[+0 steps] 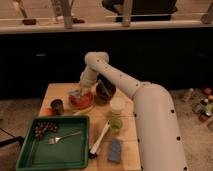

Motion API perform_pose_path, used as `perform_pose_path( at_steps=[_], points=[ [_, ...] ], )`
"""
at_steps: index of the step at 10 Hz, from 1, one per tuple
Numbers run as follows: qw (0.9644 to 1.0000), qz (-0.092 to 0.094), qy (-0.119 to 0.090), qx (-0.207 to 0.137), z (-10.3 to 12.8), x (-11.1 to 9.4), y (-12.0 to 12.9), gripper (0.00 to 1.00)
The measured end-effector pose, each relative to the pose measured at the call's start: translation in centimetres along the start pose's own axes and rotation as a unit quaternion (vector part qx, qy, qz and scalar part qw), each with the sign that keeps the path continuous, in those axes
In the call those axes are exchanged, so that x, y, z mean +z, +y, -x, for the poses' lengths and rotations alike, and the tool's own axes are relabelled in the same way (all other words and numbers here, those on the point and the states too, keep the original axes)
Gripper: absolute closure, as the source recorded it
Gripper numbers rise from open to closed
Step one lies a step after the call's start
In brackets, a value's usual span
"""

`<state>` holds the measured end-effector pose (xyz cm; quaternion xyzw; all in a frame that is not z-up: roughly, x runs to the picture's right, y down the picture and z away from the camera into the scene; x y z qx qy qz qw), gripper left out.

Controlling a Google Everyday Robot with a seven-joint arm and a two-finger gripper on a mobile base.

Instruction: Place towel in red bowl

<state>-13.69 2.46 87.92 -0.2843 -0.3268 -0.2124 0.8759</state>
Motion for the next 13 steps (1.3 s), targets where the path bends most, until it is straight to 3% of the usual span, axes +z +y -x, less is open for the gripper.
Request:
perform_pose_path(
  at_steps=[4, 5, 12, 13],
  points=[
    [0.9995, -0.005, -0.031, 0.001, -0.3, 0.9, -0.6, 0.98],
    [0.9993, -0.004, -0.038, 0.002, -0.2, 1.2, -0.7, 0.92],
    [0.9991, -0.01, -0.039, 0.011, -0.1, 0.7, -0.2, 0.23],
    [0.9992, -0.01, -0.038, 0.012, 0.0, 0.6, -0.1, 0.2]
  ],
)
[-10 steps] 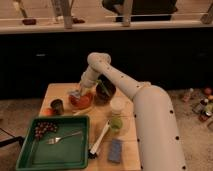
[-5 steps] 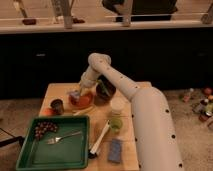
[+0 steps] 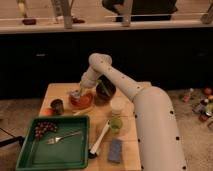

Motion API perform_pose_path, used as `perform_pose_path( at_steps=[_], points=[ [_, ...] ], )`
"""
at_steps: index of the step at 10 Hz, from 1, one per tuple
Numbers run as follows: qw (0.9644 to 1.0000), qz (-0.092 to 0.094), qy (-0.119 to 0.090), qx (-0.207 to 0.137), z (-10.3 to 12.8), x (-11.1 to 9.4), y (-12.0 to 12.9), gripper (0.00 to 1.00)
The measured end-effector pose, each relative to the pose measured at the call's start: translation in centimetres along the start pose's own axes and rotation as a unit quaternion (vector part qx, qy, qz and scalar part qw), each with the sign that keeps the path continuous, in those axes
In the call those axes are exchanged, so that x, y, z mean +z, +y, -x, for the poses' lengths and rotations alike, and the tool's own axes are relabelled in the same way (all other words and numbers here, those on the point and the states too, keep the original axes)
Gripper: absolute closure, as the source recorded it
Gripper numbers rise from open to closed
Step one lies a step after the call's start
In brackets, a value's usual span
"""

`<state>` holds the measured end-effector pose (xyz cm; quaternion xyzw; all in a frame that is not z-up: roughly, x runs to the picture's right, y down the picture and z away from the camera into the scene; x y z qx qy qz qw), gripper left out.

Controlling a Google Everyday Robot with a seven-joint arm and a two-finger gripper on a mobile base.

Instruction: Place towel in red bowl

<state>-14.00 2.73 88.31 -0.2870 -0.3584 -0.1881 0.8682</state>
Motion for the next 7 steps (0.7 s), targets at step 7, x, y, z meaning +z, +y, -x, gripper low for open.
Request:
perform_pose_path(
  at_steps=[7],
  points=[
    [1.0, -0.004, 0.005, 0.006, 0.1, -1.1, 0.3, 0.2]
  ],
)
